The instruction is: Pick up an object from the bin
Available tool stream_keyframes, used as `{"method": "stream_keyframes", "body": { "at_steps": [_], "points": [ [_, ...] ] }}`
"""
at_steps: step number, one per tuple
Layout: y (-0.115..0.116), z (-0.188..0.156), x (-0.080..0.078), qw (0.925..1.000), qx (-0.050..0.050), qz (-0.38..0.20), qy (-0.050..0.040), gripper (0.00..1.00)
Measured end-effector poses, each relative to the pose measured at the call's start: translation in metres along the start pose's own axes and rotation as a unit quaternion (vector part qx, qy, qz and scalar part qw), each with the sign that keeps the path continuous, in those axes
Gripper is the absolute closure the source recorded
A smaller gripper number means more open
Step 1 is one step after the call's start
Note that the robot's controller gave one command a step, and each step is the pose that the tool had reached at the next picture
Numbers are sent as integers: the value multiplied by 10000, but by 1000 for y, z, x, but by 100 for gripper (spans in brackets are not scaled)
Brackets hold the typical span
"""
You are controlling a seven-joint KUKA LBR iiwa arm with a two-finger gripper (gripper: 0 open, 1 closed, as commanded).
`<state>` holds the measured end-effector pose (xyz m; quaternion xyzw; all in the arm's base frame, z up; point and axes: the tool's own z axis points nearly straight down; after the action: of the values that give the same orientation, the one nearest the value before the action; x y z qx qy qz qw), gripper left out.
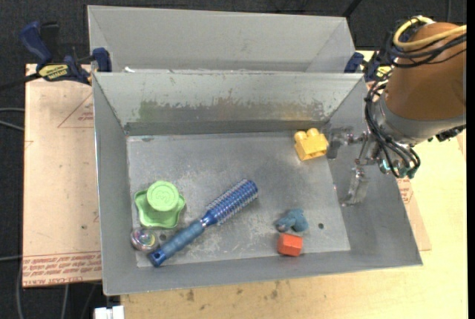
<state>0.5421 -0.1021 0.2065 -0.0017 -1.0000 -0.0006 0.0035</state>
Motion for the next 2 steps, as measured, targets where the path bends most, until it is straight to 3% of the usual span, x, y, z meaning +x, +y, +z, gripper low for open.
{"method": "stream_keyframes", "body": {
  "at_steps": [1,2],
  "points": [
    [38,119,26,9895,-6,-1443,-6,0],
    [57,137,43,9211,11,-3893,-37,0]
  ]
}}
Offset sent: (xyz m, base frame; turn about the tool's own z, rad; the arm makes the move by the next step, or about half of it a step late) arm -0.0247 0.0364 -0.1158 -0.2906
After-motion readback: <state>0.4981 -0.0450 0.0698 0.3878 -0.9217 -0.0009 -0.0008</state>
